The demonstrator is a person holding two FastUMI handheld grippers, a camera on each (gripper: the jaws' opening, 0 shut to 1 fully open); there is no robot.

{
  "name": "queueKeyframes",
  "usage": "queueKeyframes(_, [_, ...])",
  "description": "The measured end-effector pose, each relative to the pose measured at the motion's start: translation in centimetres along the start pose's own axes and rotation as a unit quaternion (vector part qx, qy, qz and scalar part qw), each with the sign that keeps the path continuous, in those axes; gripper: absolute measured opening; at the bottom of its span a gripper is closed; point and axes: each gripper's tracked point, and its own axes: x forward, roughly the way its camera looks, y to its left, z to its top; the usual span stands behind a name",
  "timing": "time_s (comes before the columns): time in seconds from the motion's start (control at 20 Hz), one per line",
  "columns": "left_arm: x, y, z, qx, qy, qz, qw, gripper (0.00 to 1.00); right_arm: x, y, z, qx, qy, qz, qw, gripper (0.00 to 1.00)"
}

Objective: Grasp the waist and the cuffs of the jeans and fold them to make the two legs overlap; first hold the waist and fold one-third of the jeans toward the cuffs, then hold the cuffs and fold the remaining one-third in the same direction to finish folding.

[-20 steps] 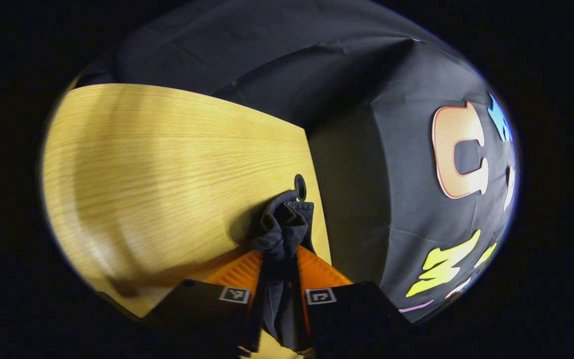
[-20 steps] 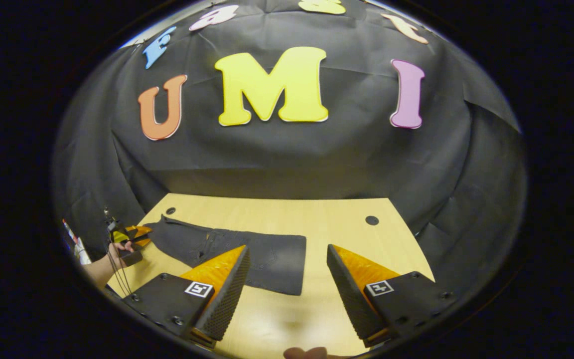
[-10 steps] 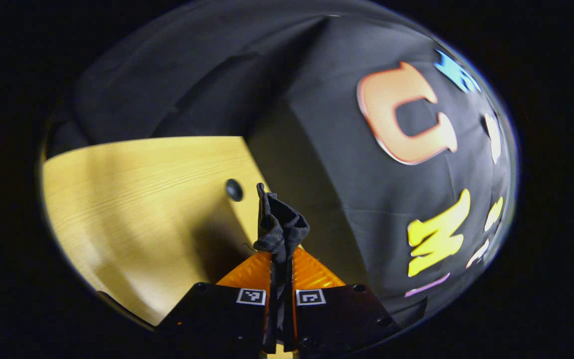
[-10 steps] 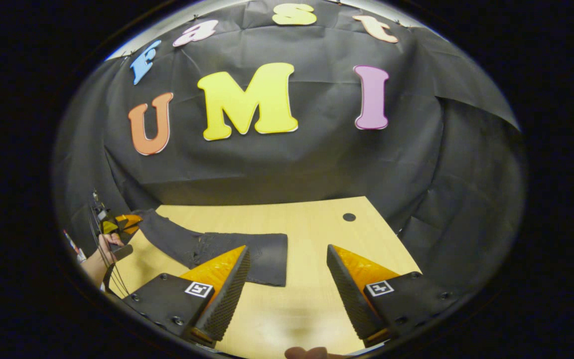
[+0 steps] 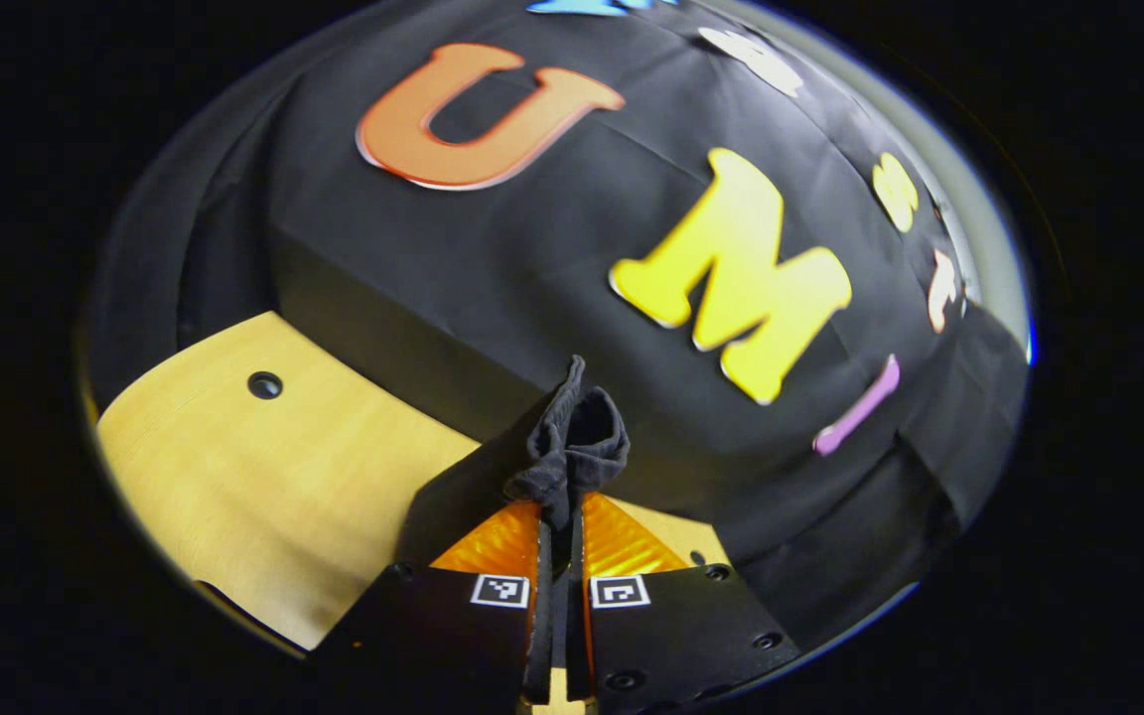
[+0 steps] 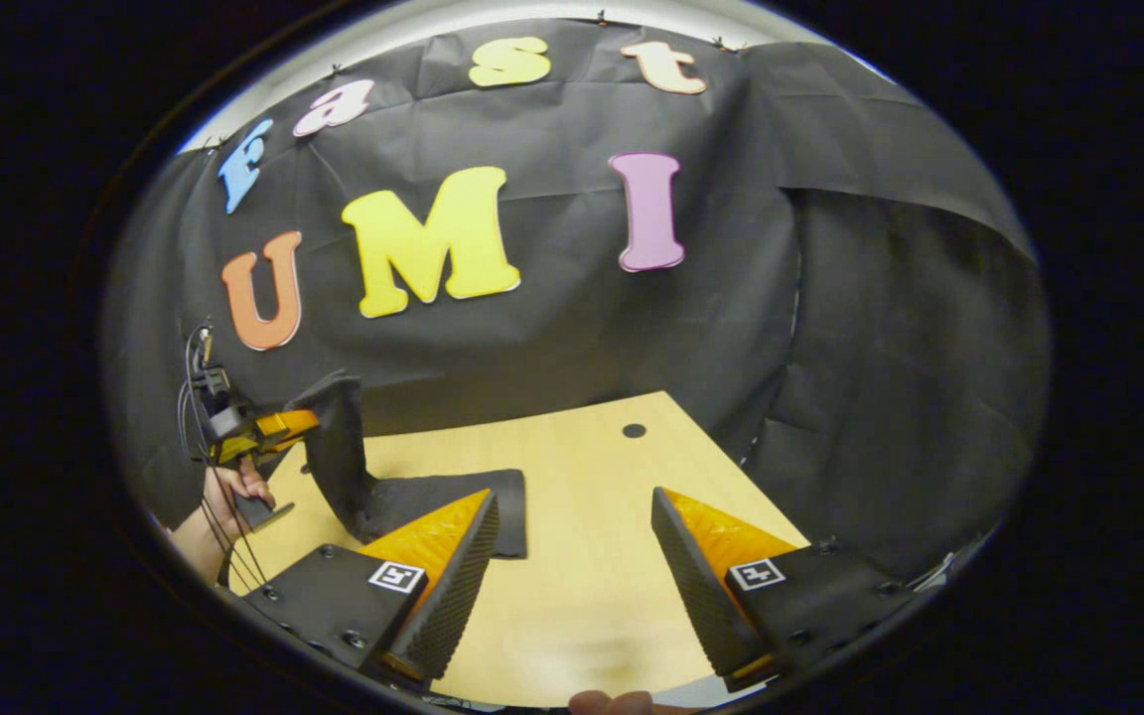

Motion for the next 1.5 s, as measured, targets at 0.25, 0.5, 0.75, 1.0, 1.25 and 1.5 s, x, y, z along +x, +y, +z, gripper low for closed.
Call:
queueKeyframes(0.25, [4.7,-3.1,-10.6,0.123,0.042,0.019,0.991,0.09,-1.1,-5.1,-1.7,0.02,0.016,-0.052,0.998,0.92])
queueKeyframes(0.5, [8.1,0.4,-19.0,0.197,0.101,0.067,0.973,0.09,-1.3,-7.4,-3.2,0.013,0.041,-0.077,0.996,0.95])
queueKeyframes(0.75, [9.2,1.8,-21.0,0.216,0.125,0.089,0.964,0.14,-0.2,-6.5,-3.1,0.005,0.047,-0.069,0.997,0.95])
queueKeyframes(1.0, [8.0,0.2,-21.4,0.204,0.148,0.063,0.966,0.63,0.7,-4.2,-2.7,-0.001,0.043,-0.04,0.998,0.95])
queueKeyframes(1.25, [4.7,-0.9,-18.0,0.178,0.128,0.052,0.974,1.0,0.9,-0.2,-0.8,-0.028,0.011,-0.002,1.0,0.92])
queueKeyframes(1.5, [-2.4,-1.7,-5.5,0.175,0.029,0.035,0.984,0.99,0.8,6.9,3.4,-0.066,-0.058,0.057,0.994,0.92])
